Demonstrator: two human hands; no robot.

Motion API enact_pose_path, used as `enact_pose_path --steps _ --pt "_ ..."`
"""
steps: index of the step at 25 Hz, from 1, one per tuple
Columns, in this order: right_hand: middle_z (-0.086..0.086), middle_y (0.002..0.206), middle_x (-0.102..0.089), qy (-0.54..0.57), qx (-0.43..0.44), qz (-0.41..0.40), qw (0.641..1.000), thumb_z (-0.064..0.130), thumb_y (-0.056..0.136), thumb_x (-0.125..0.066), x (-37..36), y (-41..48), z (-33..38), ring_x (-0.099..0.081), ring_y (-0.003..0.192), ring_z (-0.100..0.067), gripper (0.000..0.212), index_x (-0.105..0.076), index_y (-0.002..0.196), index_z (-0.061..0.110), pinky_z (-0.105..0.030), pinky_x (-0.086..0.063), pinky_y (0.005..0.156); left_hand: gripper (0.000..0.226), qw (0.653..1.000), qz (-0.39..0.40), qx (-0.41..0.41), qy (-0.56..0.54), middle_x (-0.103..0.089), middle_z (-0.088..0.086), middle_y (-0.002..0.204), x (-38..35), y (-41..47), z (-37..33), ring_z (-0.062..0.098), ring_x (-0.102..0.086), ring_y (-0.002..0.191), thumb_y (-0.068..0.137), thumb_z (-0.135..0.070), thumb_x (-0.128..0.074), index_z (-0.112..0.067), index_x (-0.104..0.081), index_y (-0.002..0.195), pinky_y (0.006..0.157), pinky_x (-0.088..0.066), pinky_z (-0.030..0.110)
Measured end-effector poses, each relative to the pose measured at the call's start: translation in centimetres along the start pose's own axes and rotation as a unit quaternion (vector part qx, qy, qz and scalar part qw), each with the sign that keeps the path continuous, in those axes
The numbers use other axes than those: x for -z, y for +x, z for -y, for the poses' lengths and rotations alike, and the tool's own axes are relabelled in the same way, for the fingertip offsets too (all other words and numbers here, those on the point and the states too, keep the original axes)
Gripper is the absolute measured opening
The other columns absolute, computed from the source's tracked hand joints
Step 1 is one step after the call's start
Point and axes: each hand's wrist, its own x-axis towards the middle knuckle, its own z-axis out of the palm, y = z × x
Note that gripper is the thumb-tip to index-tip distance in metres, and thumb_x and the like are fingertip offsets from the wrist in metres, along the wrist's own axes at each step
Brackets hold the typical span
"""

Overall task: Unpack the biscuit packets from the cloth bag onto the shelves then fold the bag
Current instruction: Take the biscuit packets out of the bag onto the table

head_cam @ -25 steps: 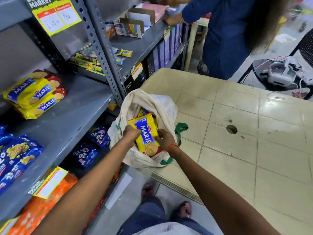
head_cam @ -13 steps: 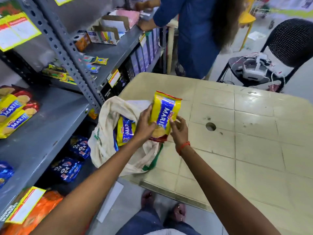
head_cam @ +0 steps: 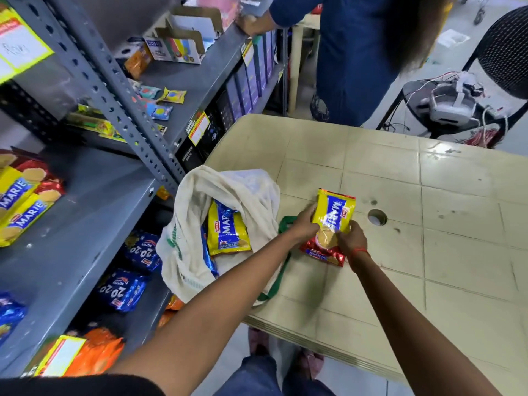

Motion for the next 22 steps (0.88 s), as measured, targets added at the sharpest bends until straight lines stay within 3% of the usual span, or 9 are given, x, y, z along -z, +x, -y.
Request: enact_pose_path --steps 2,4,6,8,11,13,17,19,22 --pt "-0.027 0.134 -0.05 -0.068 0.092 -0.062 0.992 0.013 0.089 -0.053 -1.3 -1.5 1.6 -0.045 0.126 -0.04 0.045 -0.045 0.131 -0.001 -0.041 -0.036 0.105 0.047 0.996 -0.085 -0.009 -0.03 -0.059 0.016 0.13 1.8 -1.6 0.6 0.025 -0.058 0.115 0.082 0.002 -0.053 -0.006 -0.051 0.128 0.091 -0.048 0.025" --pt "-0.025 0.127 -0.056 -0.04 0.185 -0.038 0.981 0.01 0.089 -0.053 -3.9 -4.4 3.9 -0.052 0.119 -0.036 0.04 -0.051 0.127 -0.003 -0.036 -0.039 0.1 0.027 0.977 -0.209 -0.031 -0.008 -0.068 0.013 0.113 4.3 -4.4 2.8 0.017 -0.062 0.097 0.086 -0.006 -0.057 -0.006 -0.061 0.112 0.078 -0.048 0.015" --pt "-0.021 0.115 -0.067 -0.018 0.221 0.107 0.969 0.006 0.087 -0.056 -7.5 -7.8 6.1 -0.062 0.103 -0.03 0.029 -0.062 0.114 0.0 -0.027 -0.044 0.087 0.019 0.951 -0.305 -0.027 0.05 -0.069 0.011 0.103 7.5 -7.8 6.0 0.016 -0.06 0.089 0.085 -0.009 -0.057 -0.008 -0.064 0.103 0.076 -0.048 0.024" --pt "-0.02 0.106 -0.07 -0.041 0.206 0.271 0.94 0.003 0.085 -0.055 -11.8 -10.6 7.6 -0.063 0.094 -0.026 0.022 -0.068 0.103 0.001 -0.026 -0.044 0.08 0.024 0.926 -0.35 0.024 0.136 -0.065 0.014 0.108 10.8 -11.0 9.2 0.026 -0.058 0.1 0.083 -0.007 -0.054 -0.01 -0.063 0.105 0.085 -0.046 0.034" --pt "-0.017 0.097 -0.064 -0.114 0.189 0.345 0.912 0.011 0.089 -0.052 -17.1 -13.6 8.3 -0.061 0.102 -0.031 0.016 -0.067 0.09 0.007 -0.028 -0.038 0.075 0.039 0.891 -0.327 0.169 0.266 -0.053 0.017 0.124 14.3 -14.8 12.3 0.034 -0.043 0.122 0.084 -0.013 -0.053 -0.012 -0.052 0.123 0.103 -0.029 0.036" --pt "-0.021 0.112 -0.065 -0.178 0.204 0.334 0.903 0.021 0.09 -0.054 -18.9 -14.8 8.5 -0.06 0.107 -0.034 0.026 -0.064 0.105 0.003 -0.032 -0.042 0.079 0.052 0.881 -0.282 0.238 0.297 -0.043 0.018 0.137 15.7 -16.7 13.3 0.033 -0.037 0.13 0.086 -0.017 -0.052 -0.009 -0.039 0.135 0.109 -0.026 0.036" --pt "-0.021 0.122 -0.064 -0.164 0.153 0.308 0.925 0.029 0.088 -0.06 -20.6 -15.5 9.0 -0.059 0.111 -0.035 0.041 -0.061 0.117 0.001 -0.035 -0.045 0.087 0.068 0.906 -0.269 0.267 0.187 -0.032 0.018 0.148 17.1 -16.9 14.0 0.032 -0.033 0.136 0.087 -0.02 -0.058 -0.009 -0.024 0.145 0.108 -0.031 0.035" --pt "-0.021 0.107 -0.068 -0.083 0.083 0.321 0.94 0.027 0.085 -0.065 -20.7 -15.9 9.5 -0.063 0.092 -0.032 0.034 -0.065 0.105 -0.001 -0.034 -0.048 0.076 0.071 0.912 -0.313 0.246 0.097 -0.041 0.016 0.145 17.7 -16.7 13.8 0.03 -0.042 0.132 0.082 -0.017 -0.065 -0.011 -0.03 0.144 0.103 -0.037 0.032" --pt "-0.004 0.067 -0.054 0.071 -0.023 0.333 0.94 0.02 0.08 -0.071 -19.6 -15.7 10.4 -0.044 0.054 -0.012 0.02 -0.056 0.073 0.01 -0.012 -0.039 0.038 0.066 0.911 -0.34 0.23 0.029 -0.047 0.01 0.141 18.6 -16.9 13.9 0.028 -0.05 0.125 0.08 -0.007 -0.064 -0.015 -0.037 0.14 0.1 -0.042 0.032"
